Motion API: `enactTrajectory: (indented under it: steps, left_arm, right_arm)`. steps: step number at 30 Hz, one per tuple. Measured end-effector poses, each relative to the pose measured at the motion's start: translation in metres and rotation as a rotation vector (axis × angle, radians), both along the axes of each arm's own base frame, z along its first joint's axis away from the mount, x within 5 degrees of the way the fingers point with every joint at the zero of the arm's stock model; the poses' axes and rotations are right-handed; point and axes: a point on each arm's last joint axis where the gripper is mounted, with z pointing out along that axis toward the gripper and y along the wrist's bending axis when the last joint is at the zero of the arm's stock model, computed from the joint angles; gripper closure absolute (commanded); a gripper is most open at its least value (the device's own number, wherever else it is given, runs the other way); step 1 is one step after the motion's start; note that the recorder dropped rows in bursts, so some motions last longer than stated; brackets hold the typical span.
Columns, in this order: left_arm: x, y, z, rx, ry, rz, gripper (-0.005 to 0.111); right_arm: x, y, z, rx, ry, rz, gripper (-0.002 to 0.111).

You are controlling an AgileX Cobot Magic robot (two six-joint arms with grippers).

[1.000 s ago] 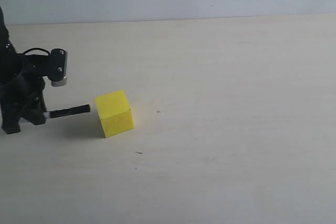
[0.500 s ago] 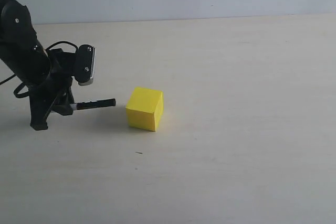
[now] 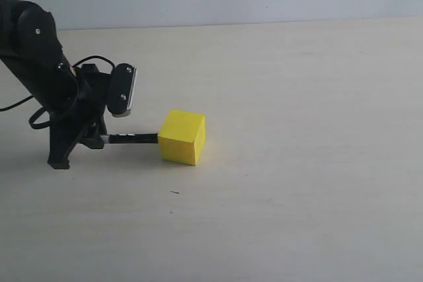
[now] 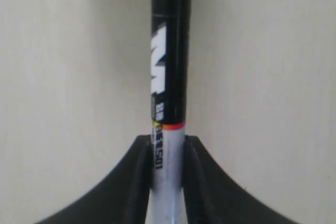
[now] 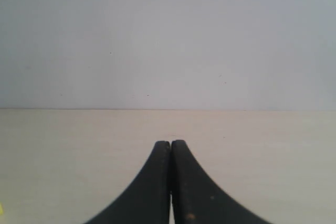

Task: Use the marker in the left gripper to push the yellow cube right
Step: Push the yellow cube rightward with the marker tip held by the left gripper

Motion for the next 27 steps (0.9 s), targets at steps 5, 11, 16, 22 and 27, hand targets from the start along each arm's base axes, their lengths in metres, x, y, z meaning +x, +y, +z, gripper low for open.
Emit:
enactTrajectory:
  steps: [5,11,16,22,27]
  left_arm:
    - [-0.006,-0.014,0.000,-0.009,-0.004,-0.036,0.107]
    - [-0.007,-0.007,0.000,0.008,0.033,0.032,0.107]
    - [-0.006,-0.001,-0.001,0.044,0.050,0.091,0.107]
    - [-0.006,-0.015,0.000,-0.004,-0.008,0.088,0.107]
    - [-0.011,-0.064,0.010,-0.084,-0.071,0.002,0.107]
  right_arm:
    - [0.000,0.000,0.000,0.000,0.000,0.000,0.108]
    - [0.000,0.000,0.000,0.000,0.000,0.000,0.108]
    - [0.000,0.000,0.000,0.000,0.000,0.000,0.108]
    - [0.000,0.000,0.000,0.000,0.000,0.000,0.108]
    - [0.000,0.000,0.000,0.000,0.000,0.000,0.108]
